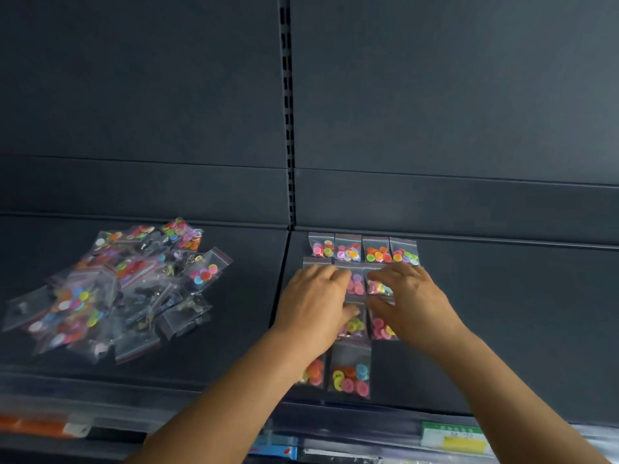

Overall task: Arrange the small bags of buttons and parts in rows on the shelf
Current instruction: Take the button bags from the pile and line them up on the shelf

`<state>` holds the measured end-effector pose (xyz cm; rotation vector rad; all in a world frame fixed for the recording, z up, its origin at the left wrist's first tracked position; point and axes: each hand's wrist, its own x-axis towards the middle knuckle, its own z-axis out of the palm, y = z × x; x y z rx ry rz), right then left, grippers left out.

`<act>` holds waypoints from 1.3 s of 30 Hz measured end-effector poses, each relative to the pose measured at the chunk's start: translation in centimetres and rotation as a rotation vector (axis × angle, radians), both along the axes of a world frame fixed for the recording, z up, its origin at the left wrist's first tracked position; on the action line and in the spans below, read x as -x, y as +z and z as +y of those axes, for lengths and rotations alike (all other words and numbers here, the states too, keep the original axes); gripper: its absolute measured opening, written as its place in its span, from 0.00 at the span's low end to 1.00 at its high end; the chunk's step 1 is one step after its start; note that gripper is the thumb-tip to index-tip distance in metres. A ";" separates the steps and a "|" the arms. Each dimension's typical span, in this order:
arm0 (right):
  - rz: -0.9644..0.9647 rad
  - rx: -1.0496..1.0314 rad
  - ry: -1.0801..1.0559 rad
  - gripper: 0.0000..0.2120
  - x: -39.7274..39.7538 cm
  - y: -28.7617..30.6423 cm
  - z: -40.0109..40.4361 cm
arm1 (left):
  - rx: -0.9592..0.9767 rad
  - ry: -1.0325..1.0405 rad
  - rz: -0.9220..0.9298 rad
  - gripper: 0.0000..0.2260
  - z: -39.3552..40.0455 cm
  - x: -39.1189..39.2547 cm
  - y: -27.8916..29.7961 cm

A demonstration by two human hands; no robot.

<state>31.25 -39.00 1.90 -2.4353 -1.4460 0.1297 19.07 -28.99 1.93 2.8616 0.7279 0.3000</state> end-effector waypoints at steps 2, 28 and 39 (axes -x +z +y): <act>-0.022 -0.018 0.052 0.23 1.3 0.5 1.9 | -0.020 0.039 -0.007 0.27 1.9 1.8 0.5; 0.137 0.113 0.125 0.26 12.3 -2.5 23.9 | 0.029 0.201 0.183 0.22 26.2 11.1 -1.9; 0.249 -0.096 -0.054 0.07 11.6 -2.8 24.9 | 0.088 0.107 0.079 0.15 28.9 9.7 -2.6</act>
